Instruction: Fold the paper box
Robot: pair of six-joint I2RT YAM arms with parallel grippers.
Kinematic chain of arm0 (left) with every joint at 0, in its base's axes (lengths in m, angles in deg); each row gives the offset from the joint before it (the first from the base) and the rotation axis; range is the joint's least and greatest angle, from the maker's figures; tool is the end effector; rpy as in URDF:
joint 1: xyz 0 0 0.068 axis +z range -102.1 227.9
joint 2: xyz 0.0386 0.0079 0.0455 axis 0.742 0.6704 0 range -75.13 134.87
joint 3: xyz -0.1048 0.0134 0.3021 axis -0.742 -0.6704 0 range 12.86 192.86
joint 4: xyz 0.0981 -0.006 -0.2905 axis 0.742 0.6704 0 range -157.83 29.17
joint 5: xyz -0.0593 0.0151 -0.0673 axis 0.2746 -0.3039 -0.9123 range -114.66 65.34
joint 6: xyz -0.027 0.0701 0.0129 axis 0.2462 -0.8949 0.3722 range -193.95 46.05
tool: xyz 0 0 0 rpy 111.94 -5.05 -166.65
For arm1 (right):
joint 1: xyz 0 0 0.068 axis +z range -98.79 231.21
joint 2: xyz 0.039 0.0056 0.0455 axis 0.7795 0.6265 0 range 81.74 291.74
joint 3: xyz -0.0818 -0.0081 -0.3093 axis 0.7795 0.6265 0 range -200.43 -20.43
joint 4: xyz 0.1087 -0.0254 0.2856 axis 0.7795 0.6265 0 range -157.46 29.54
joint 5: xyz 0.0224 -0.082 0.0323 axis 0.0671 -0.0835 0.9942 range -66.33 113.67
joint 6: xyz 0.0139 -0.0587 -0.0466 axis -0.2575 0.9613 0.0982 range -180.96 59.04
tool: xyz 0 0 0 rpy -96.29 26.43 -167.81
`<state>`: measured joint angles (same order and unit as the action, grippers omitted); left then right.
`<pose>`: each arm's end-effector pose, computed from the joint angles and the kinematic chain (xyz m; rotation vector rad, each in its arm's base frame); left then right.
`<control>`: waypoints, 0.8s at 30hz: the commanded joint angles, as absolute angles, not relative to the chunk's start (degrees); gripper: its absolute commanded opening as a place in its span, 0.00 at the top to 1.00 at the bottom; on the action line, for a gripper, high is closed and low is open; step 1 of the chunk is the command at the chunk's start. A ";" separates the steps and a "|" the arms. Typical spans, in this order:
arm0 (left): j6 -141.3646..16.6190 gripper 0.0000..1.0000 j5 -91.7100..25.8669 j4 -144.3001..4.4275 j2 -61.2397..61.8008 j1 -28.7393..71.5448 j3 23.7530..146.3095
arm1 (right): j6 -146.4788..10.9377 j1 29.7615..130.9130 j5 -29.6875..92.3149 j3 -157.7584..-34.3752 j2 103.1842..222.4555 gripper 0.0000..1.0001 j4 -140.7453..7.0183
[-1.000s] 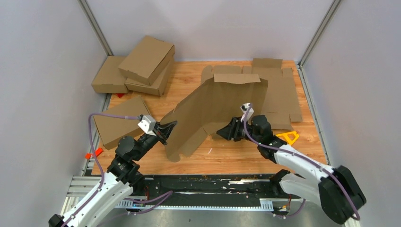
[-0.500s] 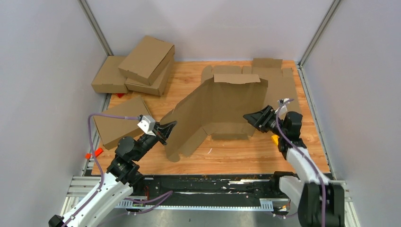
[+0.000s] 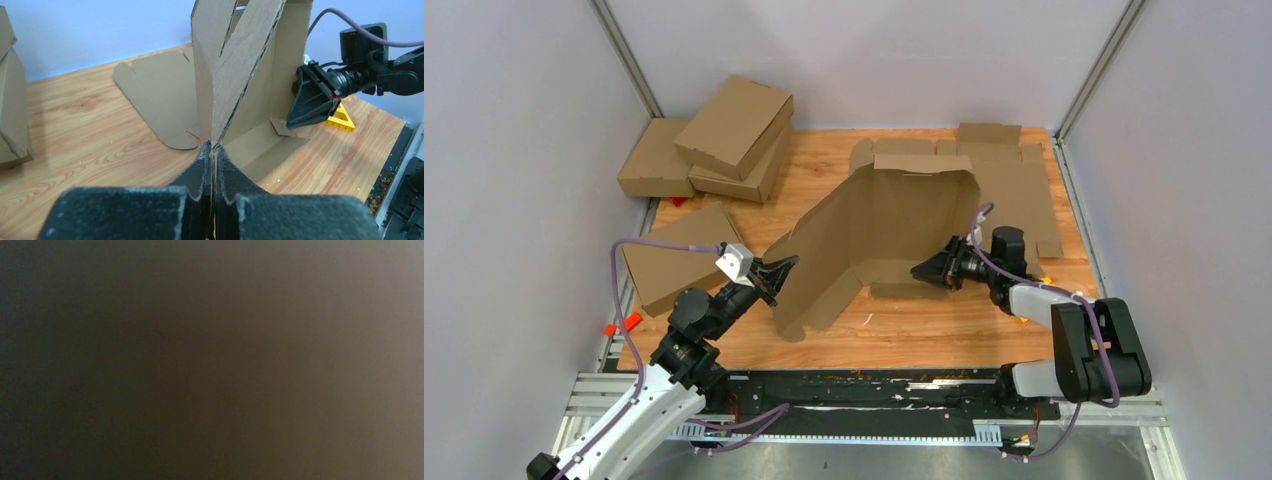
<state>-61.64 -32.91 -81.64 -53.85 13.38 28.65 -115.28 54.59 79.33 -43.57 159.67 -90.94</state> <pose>0.1286 -0.0996 0.2786 0.4029 1.4169 -0.7719 0.2633 0.0689 0.1571 0.3526 2.2407 1.5952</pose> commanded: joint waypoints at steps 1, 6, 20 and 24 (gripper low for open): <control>-61.56 1.00 -33.23 -80.16 -53.38 13.08 28.97 | -110.62 60.19 72.98 -44.30 160.29 0.82 -88.65; -61.39 1.00 -33.32 -80.31 -53.04 13.01 28.96 | -107.45 64.25 66.42 -44.24 160.87 0.89 -85.61; -61.38 1.00 -33.17 -80.14 -52.97 13.01 28.98 | -103.37 68.79 54.65 -44.98 166.88 0.95 -83.90; -61.38 1.00 -33.16 -80.09 -52.97 12.97 29.02 | -102.23 69.74 51.15 -45.18 167.80 0.98 -81.80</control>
